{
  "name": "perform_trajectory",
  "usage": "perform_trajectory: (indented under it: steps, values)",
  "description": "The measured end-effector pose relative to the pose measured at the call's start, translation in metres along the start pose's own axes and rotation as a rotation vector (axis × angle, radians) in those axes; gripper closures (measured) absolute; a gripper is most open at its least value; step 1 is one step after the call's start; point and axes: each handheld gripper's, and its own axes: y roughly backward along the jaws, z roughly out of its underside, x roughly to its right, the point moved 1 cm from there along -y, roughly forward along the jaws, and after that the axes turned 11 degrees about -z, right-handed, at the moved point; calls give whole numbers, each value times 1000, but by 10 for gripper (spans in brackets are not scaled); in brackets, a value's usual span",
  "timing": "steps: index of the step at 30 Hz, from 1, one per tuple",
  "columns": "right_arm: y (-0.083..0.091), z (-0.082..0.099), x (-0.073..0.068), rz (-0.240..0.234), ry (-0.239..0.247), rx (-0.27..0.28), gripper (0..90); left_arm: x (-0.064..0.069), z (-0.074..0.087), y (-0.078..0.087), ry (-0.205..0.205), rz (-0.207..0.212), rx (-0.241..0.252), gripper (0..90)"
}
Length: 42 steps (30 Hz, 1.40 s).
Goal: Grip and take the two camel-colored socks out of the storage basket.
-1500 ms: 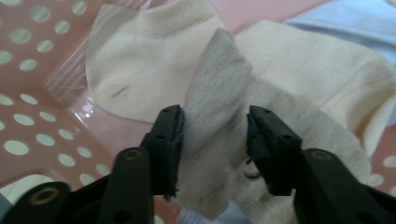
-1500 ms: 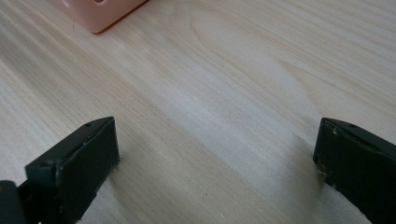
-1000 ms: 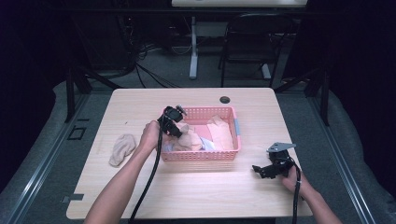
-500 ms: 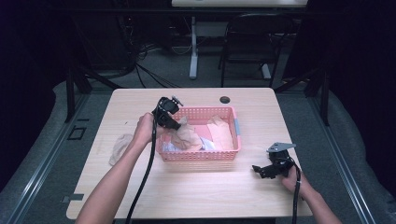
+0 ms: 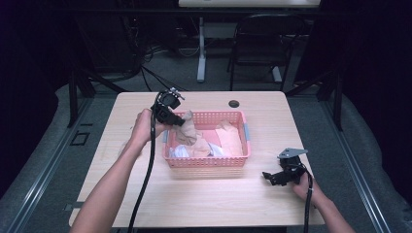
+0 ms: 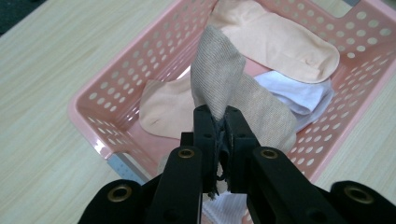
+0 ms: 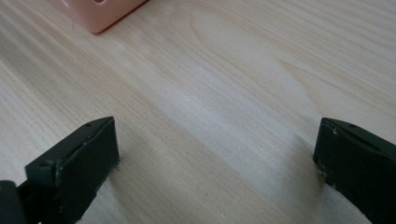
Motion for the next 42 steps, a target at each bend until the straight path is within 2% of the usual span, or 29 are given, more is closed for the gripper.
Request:
perform_trajectory:
  steps: [4,12,20,28,42]
  values:
    - [0,0,0,0,0,0,0,-1,-2,9,-3,-8,3,857]
    - [0,0,0,-2,1,0,0,-13,-4,34,8,-10,39,857]
    - [0,0,0,-2,0,2,0,-27,1,53,15,-25,33,857]
    - [0,0,0,-2,-1,2,0,-47,18,75,30,-58,-8,857]
    - [0,0,0,-1,-1,1,0,-75,50,99,82,-117,-72,856]
